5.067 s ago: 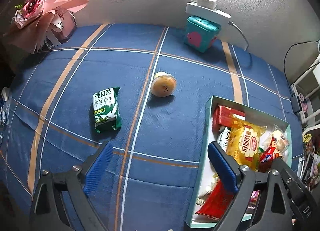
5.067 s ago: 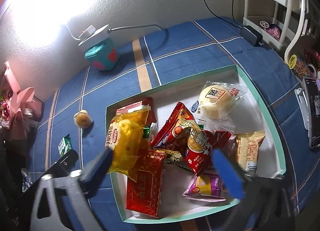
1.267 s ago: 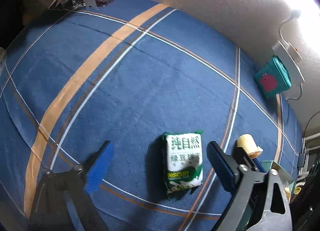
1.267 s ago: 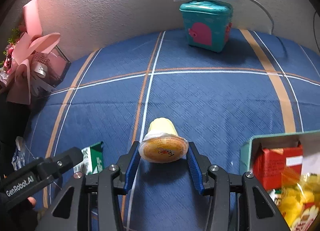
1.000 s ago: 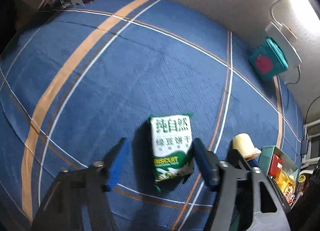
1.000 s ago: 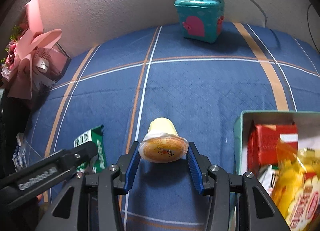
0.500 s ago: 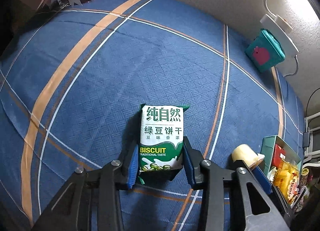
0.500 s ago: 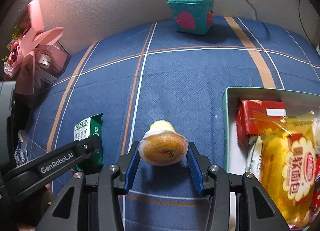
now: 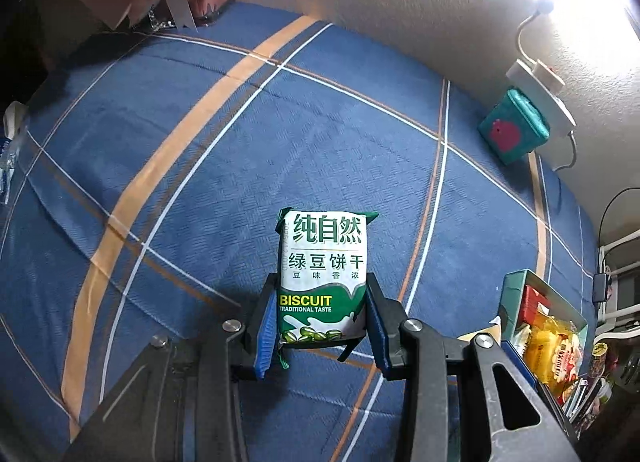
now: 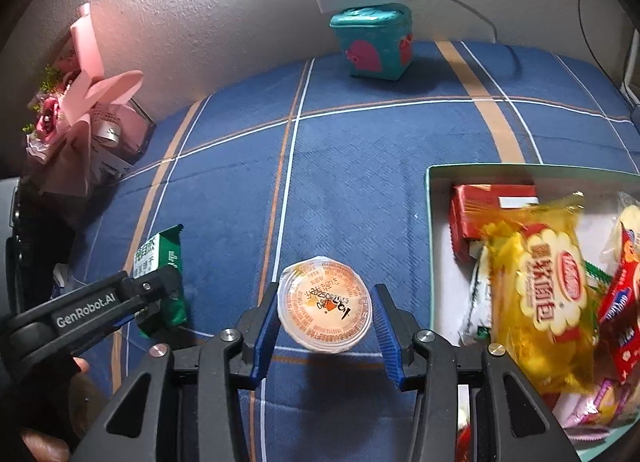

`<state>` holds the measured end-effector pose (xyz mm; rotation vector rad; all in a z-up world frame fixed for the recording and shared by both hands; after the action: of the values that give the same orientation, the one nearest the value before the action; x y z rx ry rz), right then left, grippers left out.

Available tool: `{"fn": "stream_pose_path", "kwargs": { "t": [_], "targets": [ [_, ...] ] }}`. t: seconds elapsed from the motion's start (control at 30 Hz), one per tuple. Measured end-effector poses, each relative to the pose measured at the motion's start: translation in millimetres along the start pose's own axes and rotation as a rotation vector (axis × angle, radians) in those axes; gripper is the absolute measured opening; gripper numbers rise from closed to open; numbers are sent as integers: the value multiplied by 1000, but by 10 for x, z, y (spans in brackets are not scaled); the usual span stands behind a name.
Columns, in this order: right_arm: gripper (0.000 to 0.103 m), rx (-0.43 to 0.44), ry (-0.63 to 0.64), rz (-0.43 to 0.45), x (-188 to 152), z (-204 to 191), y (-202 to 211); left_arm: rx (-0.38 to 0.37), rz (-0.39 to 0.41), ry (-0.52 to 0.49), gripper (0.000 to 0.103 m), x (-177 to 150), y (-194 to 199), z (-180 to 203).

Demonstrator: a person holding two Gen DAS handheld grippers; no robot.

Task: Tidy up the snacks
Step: 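Lift the biscuit pack with left tool while right tool carries the cake cup toward the tray, then lower the biscuit pack with left tool while right tool lowers the cake cup into the tray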

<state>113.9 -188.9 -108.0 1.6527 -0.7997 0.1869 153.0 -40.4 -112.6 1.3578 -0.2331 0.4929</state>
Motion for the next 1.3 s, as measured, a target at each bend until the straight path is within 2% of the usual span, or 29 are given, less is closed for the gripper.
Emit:
{"fn": "stream_pose_path", "kwargs": {
  "t": [0.3, 0.77, 0.97, 1.3],
  "targets": [
    [47, 15, -15, 50, 42, 22, 332, -36, 47, -38, 41, -59, 315, 230],
    [47, -51, -9, 112, 45, 151, 864, -94, 152, -70, 41, -76, 820, 367],
    [47, -93, -25, 111, -40, 304, 1012, -151, 172, -92, 41, -127, 997, 557],
    [47, -137, -58, 131, -81, 561, 1234, -197, 169, -155, 41, -292, 1093, 817]
  ]
}}
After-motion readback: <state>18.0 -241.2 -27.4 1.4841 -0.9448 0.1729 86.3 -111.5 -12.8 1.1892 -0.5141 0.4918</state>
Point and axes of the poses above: each gripper's, at about its wrist camera, not at the fingertips, and y roughly against the way its jaws point, z to its right, x to its top, the point moved 9 cm from there along -y, roughly the way its jaws point, and after that the axes turned 10 degrees about z, right-handed, at the moved point
